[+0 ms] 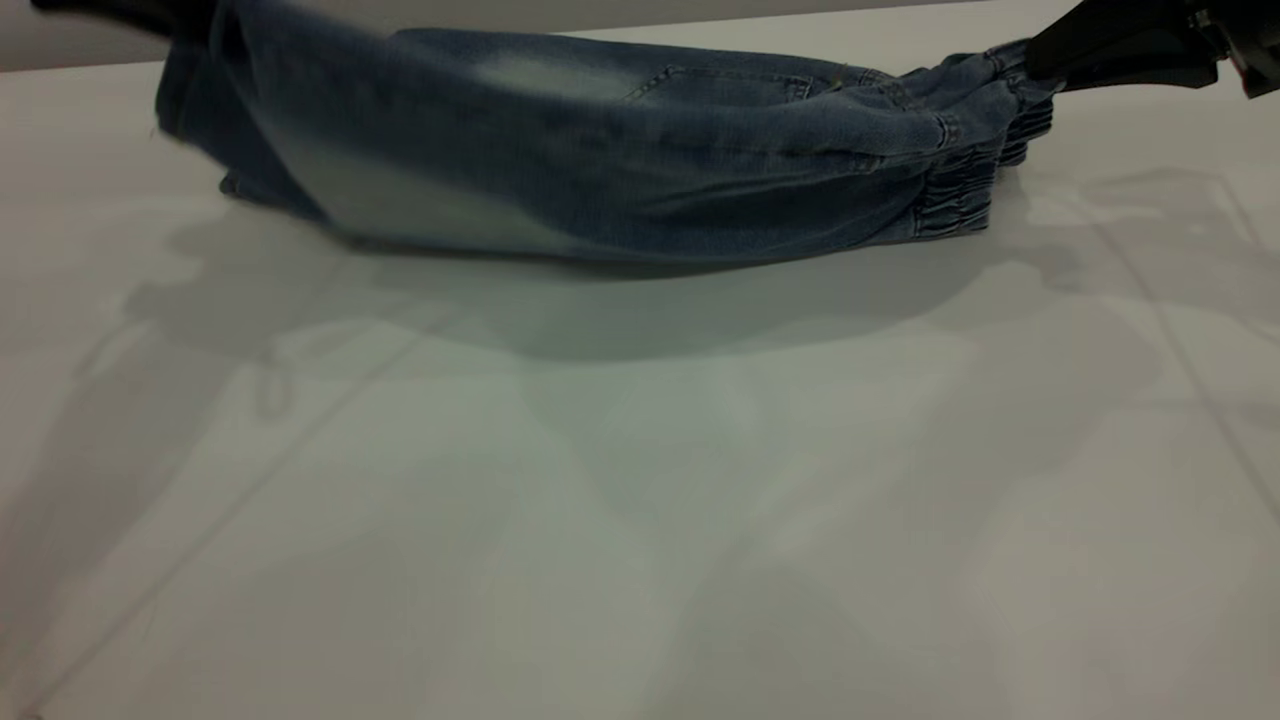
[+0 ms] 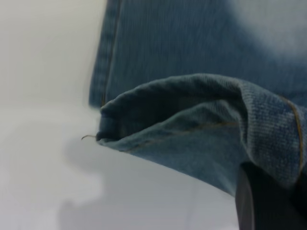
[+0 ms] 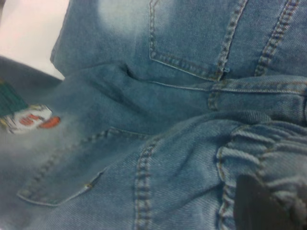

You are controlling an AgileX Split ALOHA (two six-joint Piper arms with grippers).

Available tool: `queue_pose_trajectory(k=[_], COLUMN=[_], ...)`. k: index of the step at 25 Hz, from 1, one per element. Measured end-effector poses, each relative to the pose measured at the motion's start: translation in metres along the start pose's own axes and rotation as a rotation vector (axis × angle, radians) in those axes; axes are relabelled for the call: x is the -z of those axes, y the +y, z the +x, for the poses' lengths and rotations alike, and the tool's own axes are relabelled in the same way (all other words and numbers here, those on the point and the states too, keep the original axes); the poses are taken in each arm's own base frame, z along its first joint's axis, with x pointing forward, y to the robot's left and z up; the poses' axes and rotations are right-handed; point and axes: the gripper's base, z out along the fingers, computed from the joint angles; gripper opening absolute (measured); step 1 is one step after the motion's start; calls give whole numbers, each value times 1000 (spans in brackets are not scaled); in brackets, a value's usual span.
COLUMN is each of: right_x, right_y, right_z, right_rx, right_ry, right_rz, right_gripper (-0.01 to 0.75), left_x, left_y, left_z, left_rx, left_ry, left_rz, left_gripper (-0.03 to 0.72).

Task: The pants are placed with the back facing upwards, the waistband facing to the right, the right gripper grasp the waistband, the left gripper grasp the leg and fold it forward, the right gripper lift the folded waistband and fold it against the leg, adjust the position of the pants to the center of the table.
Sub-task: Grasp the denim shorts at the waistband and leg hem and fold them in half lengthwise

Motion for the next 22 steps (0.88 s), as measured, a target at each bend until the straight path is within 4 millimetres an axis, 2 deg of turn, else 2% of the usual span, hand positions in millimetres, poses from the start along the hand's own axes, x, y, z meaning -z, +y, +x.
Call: queue_pose_trajectory(k=[4, 10, 17, 22], right_x=[-5, -9, -10, -16], right_y=[-4, -9, -14, -24], right_z=[-5, -10, -26, -36], right_rx=[0, 11, 42, 50], right_ry=[1, -2, -40, -61], right_rz=[-19, -17, 10, 42], right_gripper=[29, 29, 29, 34], left_x=[-6, -31, -60, -78], left_y=[-1, 0, 2, 3], left_z=[-12, -24, -39, -46], left_rx=[-26, -54, -68, -96], left_ry=[6, 8, -6, -17], left_rz=[10, 9, 5, 3], left_gripper=[76, 76, 76, 76])
